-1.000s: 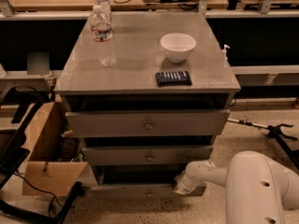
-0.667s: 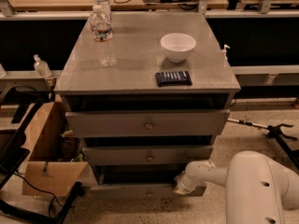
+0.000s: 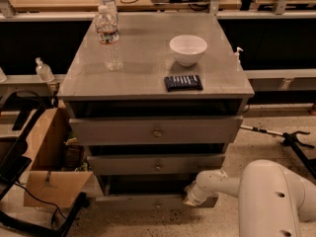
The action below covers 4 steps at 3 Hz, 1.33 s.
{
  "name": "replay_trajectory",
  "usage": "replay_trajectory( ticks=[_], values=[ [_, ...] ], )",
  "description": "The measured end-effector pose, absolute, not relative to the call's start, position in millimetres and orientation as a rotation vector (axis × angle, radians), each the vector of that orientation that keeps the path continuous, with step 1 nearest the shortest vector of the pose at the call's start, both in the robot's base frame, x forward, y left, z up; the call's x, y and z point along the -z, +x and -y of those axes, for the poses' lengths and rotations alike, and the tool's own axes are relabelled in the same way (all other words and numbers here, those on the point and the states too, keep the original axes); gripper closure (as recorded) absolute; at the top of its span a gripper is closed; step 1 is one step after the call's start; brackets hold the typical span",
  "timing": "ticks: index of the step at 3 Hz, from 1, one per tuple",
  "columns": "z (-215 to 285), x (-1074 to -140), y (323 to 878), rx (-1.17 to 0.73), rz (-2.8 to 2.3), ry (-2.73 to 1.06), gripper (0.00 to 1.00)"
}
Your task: Open bottom drawer
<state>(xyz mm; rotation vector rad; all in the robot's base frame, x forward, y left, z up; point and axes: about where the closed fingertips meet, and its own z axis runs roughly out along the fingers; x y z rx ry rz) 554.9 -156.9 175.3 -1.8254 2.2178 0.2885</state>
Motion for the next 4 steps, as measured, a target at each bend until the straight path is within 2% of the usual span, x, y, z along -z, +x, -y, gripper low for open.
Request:
replay_trajectory(
  ticks=[2, 4],
  values=[
    [155.8, -173.6, 553.0, -0.293, -2.218, -1.827, 0.0],
    [155.1, -181.3, 551.6, -0.286, -2.228, -1.853, 0.0]
  ],
)
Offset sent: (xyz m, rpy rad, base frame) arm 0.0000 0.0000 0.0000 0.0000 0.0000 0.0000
